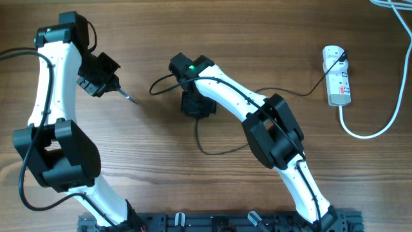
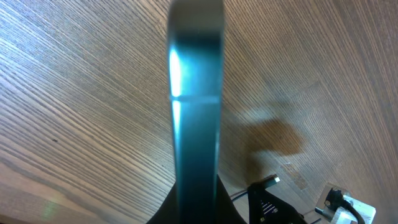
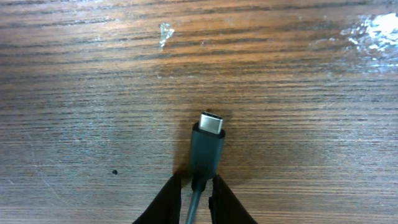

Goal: Plug charger to phone and switch on socket

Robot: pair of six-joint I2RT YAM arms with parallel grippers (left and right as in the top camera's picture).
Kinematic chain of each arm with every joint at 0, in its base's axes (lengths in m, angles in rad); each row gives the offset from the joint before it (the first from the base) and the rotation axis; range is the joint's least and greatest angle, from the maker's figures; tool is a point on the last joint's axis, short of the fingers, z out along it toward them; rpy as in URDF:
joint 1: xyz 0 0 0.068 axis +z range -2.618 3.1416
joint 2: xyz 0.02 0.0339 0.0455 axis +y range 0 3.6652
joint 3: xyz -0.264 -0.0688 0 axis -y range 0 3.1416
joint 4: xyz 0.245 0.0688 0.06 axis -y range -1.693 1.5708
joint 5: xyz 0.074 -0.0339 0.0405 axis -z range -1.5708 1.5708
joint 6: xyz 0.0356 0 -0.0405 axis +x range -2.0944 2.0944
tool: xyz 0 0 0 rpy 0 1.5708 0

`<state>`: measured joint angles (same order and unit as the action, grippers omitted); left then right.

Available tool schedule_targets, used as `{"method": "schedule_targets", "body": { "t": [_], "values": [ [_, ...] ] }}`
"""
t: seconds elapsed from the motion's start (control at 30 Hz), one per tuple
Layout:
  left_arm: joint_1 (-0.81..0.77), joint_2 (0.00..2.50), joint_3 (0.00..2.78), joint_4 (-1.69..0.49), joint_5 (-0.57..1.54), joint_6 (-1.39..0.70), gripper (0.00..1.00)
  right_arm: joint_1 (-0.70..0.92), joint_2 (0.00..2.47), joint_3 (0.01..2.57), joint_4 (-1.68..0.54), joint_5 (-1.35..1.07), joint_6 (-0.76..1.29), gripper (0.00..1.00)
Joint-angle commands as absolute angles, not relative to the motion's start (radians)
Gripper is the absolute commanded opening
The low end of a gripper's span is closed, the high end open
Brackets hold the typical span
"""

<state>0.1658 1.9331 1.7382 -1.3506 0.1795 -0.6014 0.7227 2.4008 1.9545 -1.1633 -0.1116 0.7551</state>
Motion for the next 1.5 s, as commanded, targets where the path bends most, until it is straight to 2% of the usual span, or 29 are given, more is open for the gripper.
{"method": "schedule_targets", "body": {
  "t": [0.0, 0.13, 0.4, 0.57, 0.67, 1.47],
  "values": [
    [0.168, 1.906, 1.737, -1.353, 0.173, -0.610, 0.04, 0.718, 2.464, 1.906, -1.168, -0.076, 0.735, 0.16],
    [0.168, 1.906, 1.737, -1.353, 0.173, -0.610, 0.04, 0.718, 2.464, 1.906, -1.164, -0.076, 0.733, 0.10],
    [0.168, 1.906, 1.737, -1.352, 0.174, -0.610, 0.04, 0.715, 2.464, 1.906, -1.152, -0.076, 0.709, 0.10],
    [0.168, 1.906, 1.737, -1.352, 0.173, -0.610, 0.04, 0.715, 2.464, 1.906, -1.144, -0.063, 0.710, 0.22],
    [0.168, 1.906, 1.737, -1.352, 0.173, -0.610, 0.04, 0.715, 2.464, 1.906, -1.141, -0.045, 0.709, 0.24],
    [0.168, 1.906, 1.737, -1.352, 0.174, -0.610, 0.04, 0.714, 2.464, 1.906, -1.140, 0.009, 0.710, 0.18]
  ]
}}
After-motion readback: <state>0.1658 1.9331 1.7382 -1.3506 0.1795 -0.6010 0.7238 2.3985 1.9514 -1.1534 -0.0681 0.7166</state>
